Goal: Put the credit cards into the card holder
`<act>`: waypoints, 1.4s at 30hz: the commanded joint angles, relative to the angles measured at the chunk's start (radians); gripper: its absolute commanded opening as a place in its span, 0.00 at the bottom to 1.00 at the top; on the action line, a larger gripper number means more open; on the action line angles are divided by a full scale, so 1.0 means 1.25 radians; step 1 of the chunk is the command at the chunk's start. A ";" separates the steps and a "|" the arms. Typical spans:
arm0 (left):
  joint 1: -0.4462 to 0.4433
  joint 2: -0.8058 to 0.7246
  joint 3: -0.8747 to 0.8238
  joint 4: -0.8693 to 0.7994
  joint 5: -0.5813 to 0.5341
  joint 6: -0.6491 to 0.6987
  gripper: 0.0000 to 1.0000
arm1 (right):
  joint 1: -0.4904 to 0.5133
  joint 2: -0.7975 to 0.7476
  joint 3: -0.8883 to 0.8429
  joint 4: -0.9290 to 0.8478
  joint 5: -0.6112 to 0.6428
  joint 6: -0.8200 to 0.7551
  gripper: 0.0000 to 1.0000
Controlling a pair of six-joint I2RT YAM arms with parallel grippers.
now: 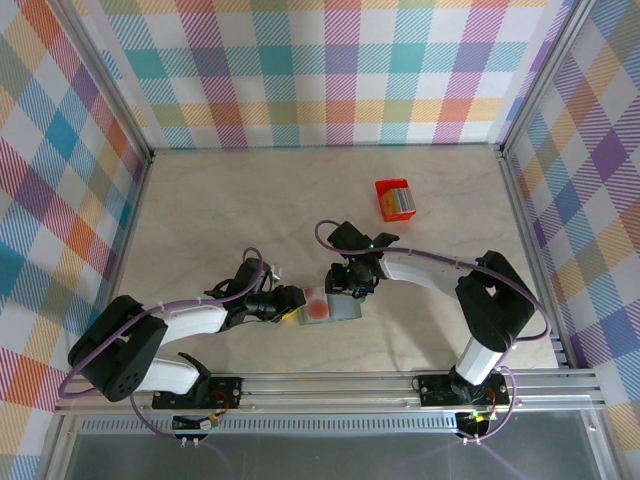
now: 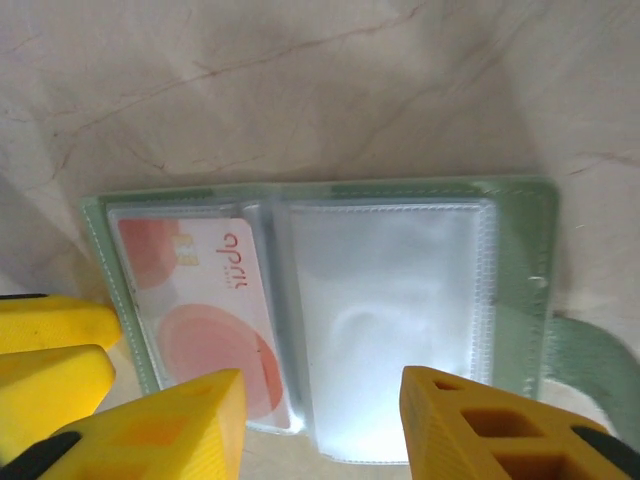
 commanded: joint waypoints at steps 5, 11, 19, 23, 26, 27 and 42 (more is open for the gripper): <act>-0.013 -0.020 0.001 -0.011 0.007 0.006 0.43 | 0.002 0.042 0.029 -0.077 0.042 -0.033 0.49; -0.016 -0.047 0.007 -0.032 0.002 0.007 0.43 | 0.002 0.071 0.035 -0.073 0.040 -0.039 0.52; -0.015 -0.075 0.008 -0.057 -0.006 0.013 0.43 | 0.002 0.096 0.026 -0.041 0.012 -0.039 0.52; -0.017 -0.057 0.005 -0.037 0.002 0.010 0.43 | 0.002 0.100 0.018 -0.029 0.006 -0.033 0.52; -0.018 -0.046 0.003 -0.028 0.003 0.010 0.43 | 0.002 0.101 0.011 -0.017 -0.010 -0.031 0.52; -0.018 -0.038 0.004 -0.024 0.005 0.010 0.44 | 0.002 0.098 0.007 -0.010 -0.016 -0.030 0.52; -0.021 0.010 -0.002 0.014 0.010 0.006 0.43 | -0.009 0.064 -0.029 0.082 -0.103 -0.011 0.46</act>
